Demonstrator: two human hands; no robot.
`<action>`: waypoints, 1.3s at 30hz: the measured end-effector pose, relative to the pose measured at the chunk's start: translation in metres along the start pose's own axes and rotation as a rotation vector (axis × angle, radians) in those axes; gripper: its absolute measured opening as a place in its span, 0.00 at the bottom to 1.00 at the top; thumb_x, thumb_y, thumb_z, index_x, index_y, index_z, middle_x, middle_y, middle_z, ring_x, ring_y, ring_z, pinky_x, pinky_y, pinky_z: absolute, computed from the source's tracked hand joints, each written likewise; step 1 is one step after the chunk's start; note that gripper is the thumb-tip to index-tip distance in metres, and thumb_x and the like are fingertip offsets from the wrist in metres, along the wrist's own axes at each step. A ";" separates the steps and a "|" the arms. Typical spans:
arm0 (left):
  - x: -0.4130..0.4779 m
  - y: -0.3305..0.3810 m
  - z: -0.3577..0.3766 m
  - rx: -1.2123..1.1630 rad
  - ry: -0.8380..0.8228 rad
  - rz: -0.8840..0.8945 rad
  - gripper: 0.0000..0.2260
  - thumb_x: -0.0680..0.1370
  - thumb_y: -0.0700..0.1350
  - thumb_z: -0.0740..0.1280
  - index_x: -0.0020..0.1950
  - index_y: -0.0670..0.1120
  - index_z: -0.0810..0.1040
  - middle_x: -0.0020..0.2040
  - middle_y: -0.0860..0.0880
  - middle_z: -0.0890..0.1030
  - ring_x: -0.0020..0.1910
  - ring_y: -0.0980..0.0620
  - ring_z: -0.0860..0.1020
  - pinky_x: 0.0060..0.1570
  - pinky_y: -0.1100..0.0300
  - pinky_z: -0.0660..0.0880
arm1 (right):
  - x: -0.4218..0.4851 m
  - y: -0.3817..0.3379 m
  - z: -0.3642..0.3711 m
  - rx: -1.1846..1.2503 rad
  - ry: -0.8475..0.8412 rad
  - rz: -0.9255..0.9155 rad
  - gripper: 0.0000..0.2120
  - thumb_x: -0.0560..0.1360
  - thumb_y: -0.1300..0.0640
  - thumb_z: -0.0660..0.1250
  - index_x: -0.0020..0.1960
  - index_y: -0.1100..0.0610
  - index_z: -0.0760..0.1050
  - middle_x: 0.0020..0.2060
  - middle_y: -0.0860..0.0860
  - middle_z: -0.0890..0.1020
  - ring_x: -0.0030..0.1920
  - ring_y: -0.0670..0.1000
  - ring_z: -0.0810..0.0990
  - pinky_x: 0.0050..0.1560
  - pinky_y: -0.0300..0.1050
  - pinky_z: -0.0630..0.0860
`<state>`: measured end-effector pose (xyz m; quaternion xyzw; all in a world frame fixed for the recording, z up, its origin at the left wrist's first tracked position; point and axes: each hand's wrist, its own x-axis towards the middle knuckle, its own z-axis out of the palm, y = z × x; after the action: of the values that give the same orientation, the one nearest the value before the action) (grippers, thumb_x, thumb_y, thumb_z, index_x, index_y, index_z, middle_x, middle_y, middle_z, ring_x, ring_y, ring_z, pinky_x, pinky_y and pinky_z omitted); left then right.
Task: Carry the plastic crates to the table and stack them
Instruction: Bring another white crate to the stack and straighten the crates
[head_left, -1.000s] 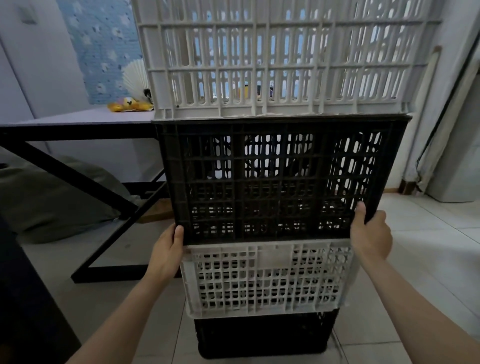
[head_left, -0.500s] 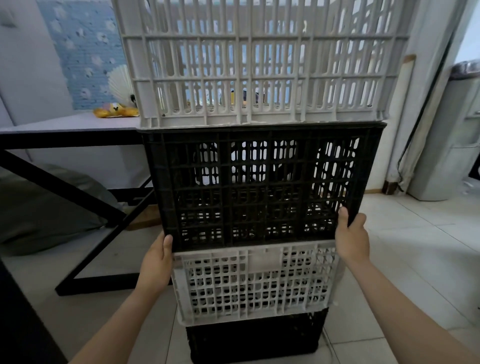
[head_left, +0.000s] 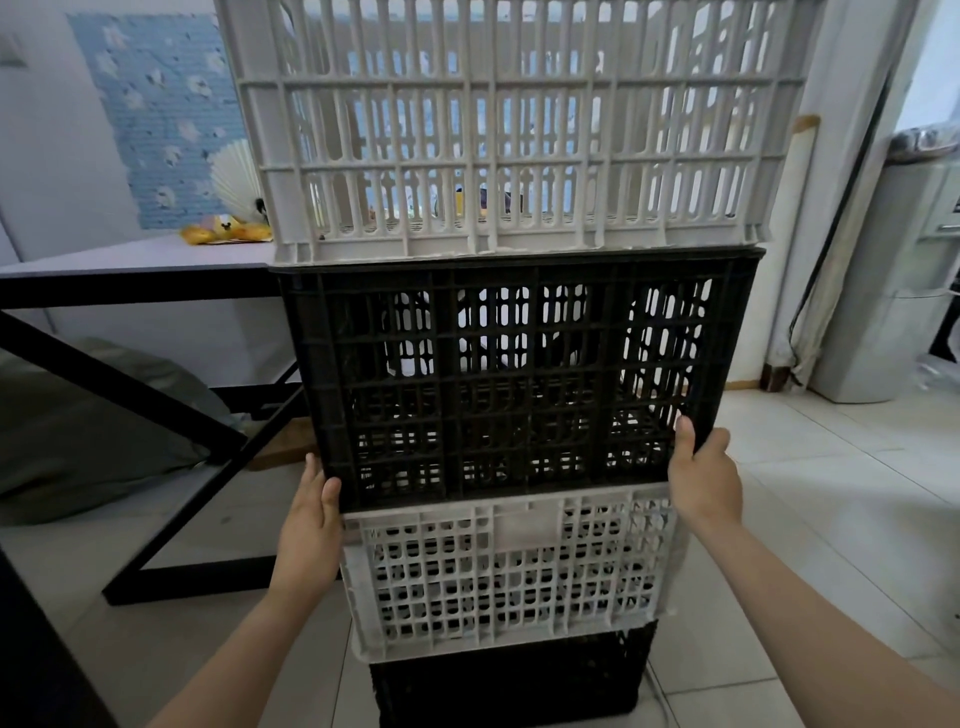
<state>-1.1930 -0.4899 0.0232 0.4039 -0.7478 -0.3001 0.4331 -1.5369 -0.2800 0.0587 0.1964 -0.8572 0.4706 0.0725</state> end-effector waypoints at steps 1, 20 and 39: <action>0.001 -0.003 0.001 0.011 0.000 0.009 0.24 0.82 0.58 0.48 0.77 0.54 0.59 0.78 0.53 0.60 0.77 0.53 0.57 0.75 0.52 0.58 | 0.000 0.000 0.001 -0.008 0.008 0.003 0.24 0.80 0.38 0.46 0.53 0.60 0.62 0.32 0.53 0.74 0.31 0.54 0.72 0.29 0.47 0.64; -0.006 0.005 0.010 0.004 0.054 -0.032 0.22 0.83 0.56 0.47 0.65 0.48 0.73 0.56 0.53 0.77 0.53 0.54 0.75 0.49 0.58 0.70 | -0.004 0.005 0.006 0.169 0.026 0.019 0.22 0.79 0.35 0.48 0.52 0.56 0.62 0.34 0.52 0.74 0.33 0.54 0.74 0.29 0.46 0.64; -0.077 -0.073 0.079 -0.226 -0.093 -0.430 0.23 0.81 0.53 0.56 0.74 0.46 0.55 0.60 0.49 0.70 0.62 0.43 0.73 0.57 0.49 0.71 | -0.066 0.113 0.044 0.274 -0.429 0.294 0.20 0.80 0.53 0.60 0.69 0.60 0.64 0.63 0.56 0.74 0.62 0.59 0.74 0.61 0.53 0.70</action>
<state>-1.2153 -0.4519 -0.1018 0.4883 -0.6256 -0.4853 0.3669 -1.5194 -0.2448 -0.0737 0.1730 -0.8006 0.5352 -0.2065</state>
